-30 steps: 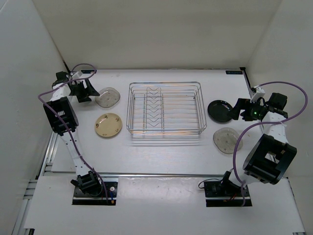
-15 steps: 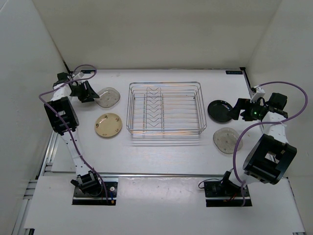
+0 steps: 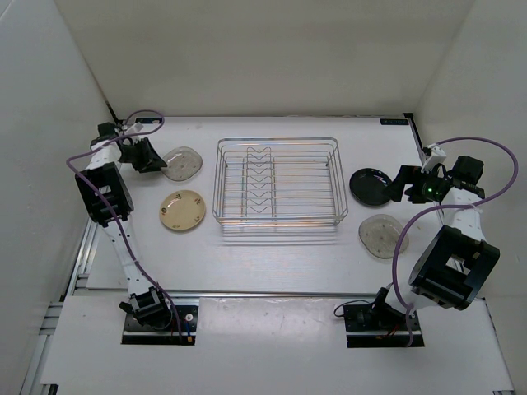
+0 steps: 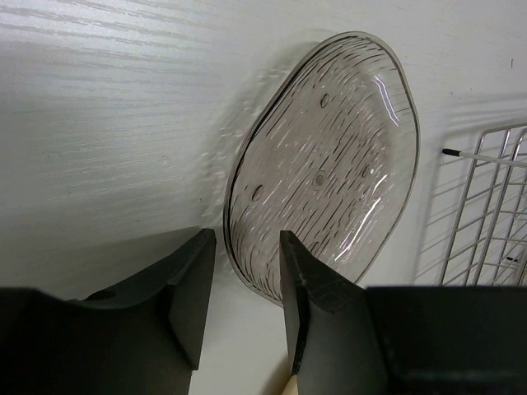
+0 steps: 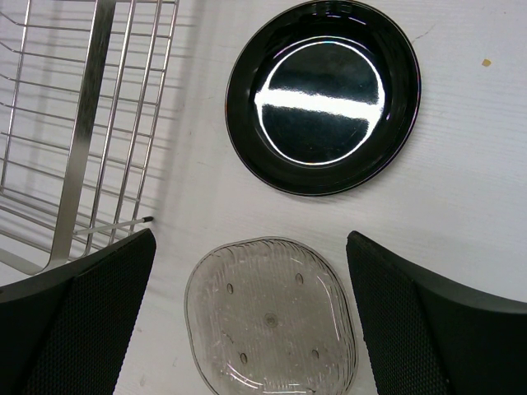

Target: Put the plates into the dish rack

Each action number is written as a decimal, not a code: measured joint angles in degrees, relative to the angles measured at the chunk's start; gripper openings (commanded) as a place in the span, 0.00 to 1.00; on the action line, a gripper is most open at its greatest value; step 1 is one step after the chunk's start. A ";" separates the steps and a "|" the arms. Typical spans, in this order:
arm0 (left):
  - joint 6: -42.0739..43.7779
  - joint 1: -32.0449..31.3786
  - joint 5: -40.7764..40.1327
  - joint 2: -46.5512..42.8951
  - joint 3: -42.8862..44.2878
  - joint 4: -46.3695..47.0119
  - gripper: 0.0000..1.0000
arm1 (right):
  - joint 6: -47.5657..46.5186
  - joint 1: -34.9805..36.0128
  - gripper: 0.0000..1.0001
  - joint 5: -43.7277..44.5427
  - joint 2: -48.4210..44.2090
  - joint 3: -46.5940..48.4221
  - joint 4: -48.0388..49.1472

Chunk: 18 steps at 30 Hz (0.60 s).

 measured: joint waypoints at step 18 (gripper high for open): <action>0.00 -1.38 -0.70 0.83 0.92 -0.20 0.43 | -0.20 -1.07 1.00 -1.25 0.00 0.00 0.00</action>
